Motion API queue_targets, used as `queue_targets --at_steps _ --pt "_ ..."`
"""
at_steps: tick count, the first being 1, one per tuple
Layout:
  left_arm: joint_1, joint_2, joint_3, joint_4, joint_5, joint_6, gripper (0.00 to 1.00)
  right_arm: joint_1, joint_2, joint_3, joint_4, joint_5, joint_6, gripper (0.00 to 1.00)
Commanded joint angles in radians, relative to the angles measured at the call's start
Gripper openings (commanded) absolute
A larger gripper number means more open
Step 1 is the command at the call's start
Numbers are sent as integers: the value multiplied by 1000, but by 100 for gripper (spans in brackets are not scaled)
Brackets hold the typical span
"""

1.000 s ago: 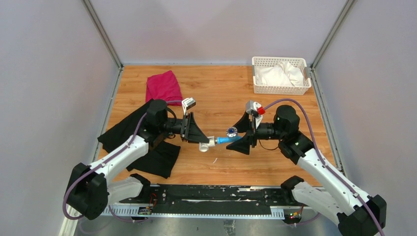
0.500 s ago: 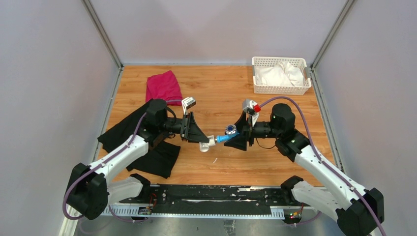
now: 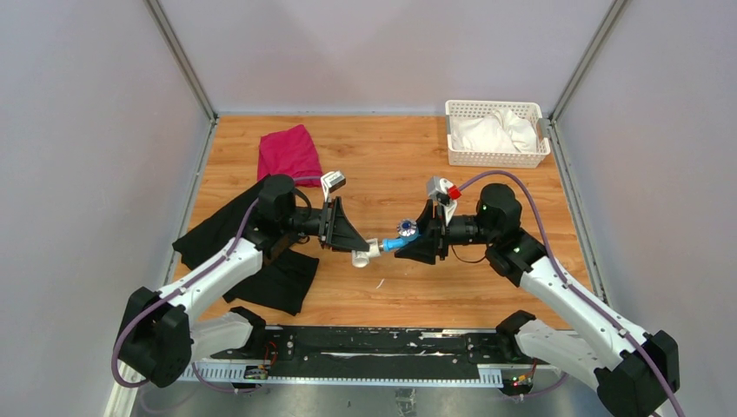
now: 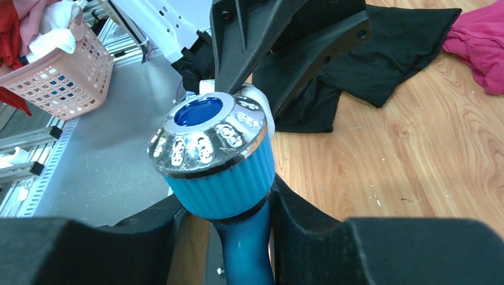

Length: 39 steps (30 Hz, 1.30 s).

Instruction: Install the water faucets

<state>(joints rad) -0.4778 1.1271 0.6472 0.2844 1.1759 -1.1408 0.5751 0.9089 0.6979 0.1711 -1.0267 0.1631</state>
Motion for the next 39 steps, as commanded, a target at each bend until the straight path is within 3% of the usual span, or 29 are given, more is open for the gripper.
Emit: queue_targets --at_steps 1,3,10,25,31,39 --pt "4 5 23 25 8 0 0 21 9 36 33 -21 15 37" --pt "4 4 22 25 4 -2 0 25 11 38 34 -22 14 32" --pt "4 13 29 25 -8 1 0 34 10 34 39 -16 40 1" --pt "4 -61 58 25 -127 89 0 34 84 23 140 4 339 0" --pt "4 -127 54 25 -220 132 0 33 77 -27 267 48 491 0" --pt "4 -177 53 24 -313 159 0 34 74 -55 285 100 549 0"
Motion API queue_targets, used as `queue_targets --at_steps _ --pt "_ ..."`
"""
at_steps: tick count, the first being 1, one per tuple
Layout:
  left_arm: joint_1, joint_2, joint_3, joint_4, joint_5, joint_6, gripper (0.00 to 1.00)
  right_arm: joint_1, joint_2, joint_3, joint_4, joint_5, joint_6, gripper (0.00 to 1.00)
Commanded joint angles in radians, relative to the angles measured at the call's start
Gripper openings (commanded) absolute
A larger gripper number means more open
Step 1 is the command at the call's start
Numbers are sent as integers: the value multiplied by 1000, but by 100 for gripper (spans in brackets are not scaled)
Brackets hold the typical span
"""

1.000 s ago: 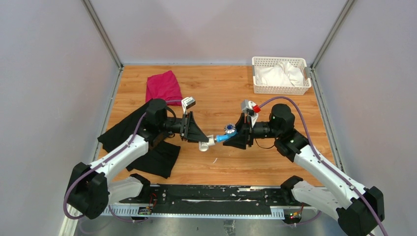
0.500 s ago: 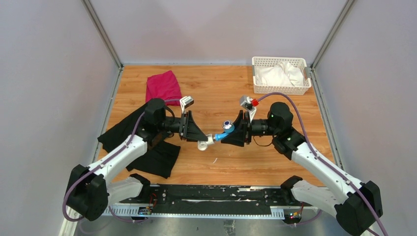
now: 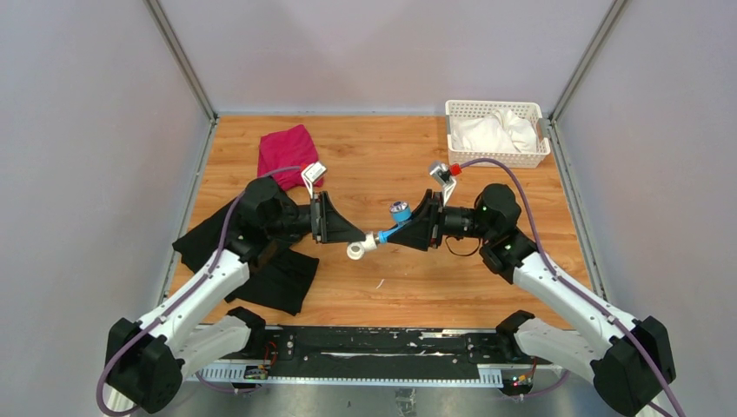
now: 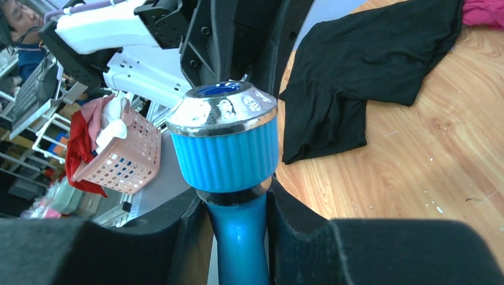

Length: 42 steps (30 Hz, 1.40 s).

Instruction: Install the water faucets

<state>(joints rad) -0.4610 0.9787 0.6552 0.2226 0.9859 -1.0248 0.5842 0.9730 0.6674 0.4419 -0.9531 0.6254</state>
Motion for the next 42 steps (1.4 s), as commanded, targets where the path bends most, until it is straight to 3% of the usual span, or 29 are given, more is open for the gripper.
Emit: queue_targets --at_steps 1,5,8,10,13,15,19,21,25,31,37,42 --pt "-13 -36 43 87 -134 42 0 25 10 -27 18 30 89 0" --pt "-13 -32 34 84 -143 28 0 25 4 -39 24 54 80 0" --pt "-13 -6 36 78 -121 14 15 24 -5 -44 14 73 69 0" --pt "-13 4 40 79 -117 9 31 25 -6 -45 6 83 63 0" --pt "-12 0 54 39 -141 30 41 24 -16 -47 -11 100 43 0" --pt "-5 -8 91 -70 -172 89 44 25 -39 -49 -42 128 6 0" --pt "2 -40 236 -446 -368 273 52 23 -89 -43 -132 186 -99 0" --pt "9 -64 274 -542 -425 307 62 21 -109 -44 -135 188 -132 0" --pt "35 -69 305 -628 -405 304 70 22 -161 -101 -26 197 -214 0" --pt "55 -91 208 -485 -262 57 72 21 -278 -229 173 254 -372 0" --pt "59 -99 -24 -54 -128 -389 79 22 -298 -258 265 235 -464 0" --pt "59 -110 -62 -42 -75 -492 86 23 -287 -235 270 221 -524 0"
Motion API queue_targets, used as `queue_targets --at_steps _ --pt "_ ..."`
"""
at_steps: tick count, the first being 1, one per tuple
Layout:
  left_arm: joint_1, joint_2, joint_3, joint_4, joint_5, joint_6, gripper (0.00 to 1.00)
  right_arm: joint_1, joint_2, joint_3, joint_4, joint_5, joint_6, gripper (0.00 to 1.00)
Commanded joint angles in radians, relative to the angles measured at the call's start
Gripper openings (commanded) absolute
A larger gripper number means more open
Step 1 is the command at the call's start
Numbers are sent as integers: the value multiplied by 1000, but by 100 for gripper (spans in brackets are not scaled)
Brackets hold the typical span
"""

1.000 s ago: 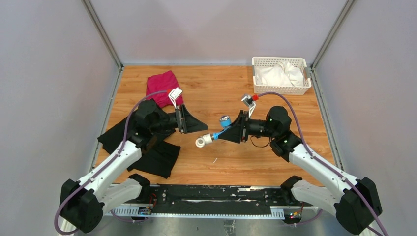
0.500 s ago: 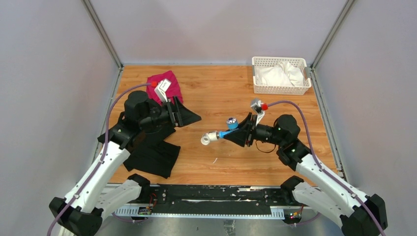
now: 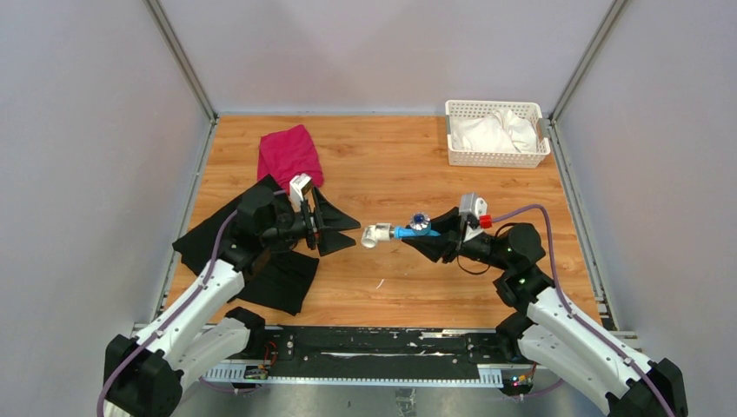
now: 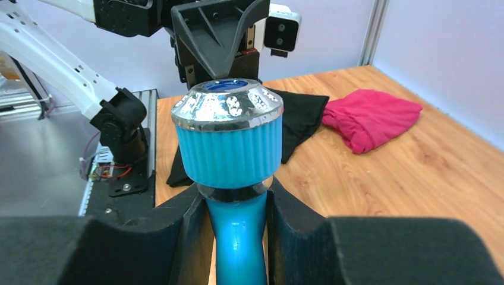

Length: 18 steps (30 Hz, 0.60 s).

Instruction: Install the water faucets

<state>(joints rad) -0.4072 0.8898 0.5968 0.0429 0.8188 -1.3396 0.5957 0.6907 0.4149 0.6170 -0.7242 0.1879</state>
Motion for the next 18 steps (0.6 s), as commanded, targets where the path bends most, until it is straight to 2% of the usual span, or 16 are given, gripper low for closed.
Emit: queue_targets --at_steps 1,5,11,18 --pt "5 -27 -5 137 95 -193 87 11 1 23 95 -23 -96 0" --pt "5 -46 -12 148 83 -253 90 12 34 48 100 -79 -115 0" --pt "-11 -36 -23 147 106 -253 91 13 85 57 198 -124 -82 0" --pt "-57 -10 -26 148 133 -245 83 14 137 79 302 -162 -36 0"
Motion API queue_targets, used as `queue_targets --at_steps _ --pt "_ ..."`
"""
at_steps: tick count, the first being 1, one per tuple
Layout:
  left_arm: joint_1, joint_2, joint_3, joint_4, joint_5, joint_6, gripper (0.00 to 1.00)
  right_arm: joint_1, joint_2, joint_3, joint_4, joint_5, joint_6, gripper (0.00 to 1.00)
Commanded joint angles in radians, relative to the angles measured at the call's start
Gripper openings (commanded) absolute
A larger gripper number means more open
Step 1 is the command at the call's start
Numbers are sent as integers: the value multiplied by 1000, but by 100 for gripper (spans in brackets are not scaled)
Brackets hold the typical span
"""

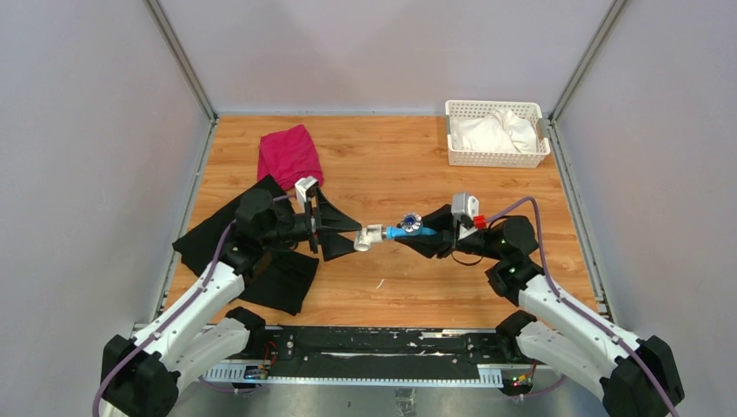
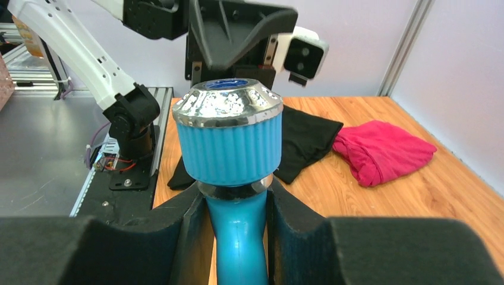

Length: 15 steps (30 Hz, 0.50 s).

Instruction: Install the water faucets

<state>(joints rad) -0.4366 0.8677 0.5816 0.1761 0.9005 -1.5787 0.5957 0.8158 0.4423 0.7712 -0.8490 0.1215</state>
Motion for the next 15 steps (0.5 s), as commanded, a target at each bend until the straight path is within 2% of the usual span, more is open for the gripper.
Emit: queue_targets --at_steps 1,3,9,15 --pt "-28 14 -11 15 58 -6 82 15 18 53 154 -39 33 0" --pt "-29 14 -9 14 66 -6 80 16 25 58 170 -43 39 0" --pt "-28 12 0 30 61 -17 64 25 52 64 197 -53 44 0" --pt "-33 -2 -4 44 48 -33 63 35 80 66 229 -52 56 0"
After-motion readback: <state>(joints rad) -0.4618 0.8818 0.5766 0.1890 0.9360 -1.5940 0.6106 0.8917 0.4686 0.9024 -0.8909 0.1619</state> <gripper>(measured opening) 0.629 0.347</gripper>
